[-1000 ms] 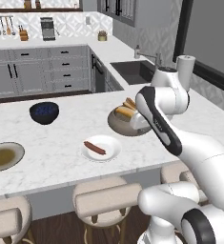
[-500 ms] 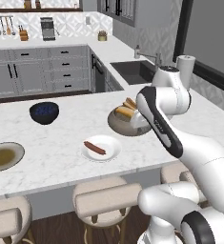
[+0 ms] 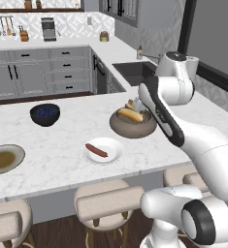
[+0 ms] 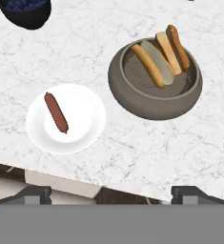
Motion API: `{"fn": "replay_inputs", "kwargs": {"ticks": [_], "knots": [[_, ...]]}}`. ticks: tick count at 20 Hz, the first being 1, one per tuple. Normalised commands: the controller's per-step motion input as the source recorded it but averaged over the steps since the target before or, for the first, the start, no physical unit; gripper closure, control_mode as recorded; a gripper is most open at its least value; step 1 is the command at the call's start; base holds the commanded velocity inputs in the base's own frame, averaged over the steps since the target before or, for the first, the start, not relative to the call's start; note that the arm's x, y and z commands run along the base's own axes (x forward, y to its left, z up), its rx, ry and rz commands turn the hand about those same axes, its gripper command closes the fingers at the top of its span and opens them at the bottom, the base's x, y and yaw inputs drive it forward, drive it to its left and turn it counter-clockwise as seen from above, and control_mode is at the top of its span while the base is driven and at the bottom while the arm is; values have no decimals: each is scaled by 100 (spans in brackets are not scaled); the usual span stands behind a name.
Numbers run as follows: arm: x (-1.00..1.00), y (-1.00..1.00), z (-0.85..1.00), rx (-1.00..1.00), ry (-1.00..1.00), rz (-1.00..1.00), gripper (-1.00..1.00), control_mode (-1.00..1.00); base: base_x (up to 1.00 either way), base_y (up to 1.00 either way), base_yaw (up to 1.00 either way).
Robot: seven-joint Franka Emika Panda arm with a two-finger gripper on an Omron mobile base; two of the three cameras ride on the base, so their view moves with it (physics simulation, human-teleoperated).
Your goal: Place one bun and one sausage from the bowl on each plate.
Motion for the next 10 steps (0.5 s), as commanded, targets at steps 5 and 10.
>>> {"fn": "replay_inputs", "kwargs": {"ticks": [5, 10], "knots": [[100, 0, -32, -1, 9, 0, -100, -100, 0, 0, 0], [100, 0, -97, -1, 11, 0, -100, -100, 0, 0, 0]]}}
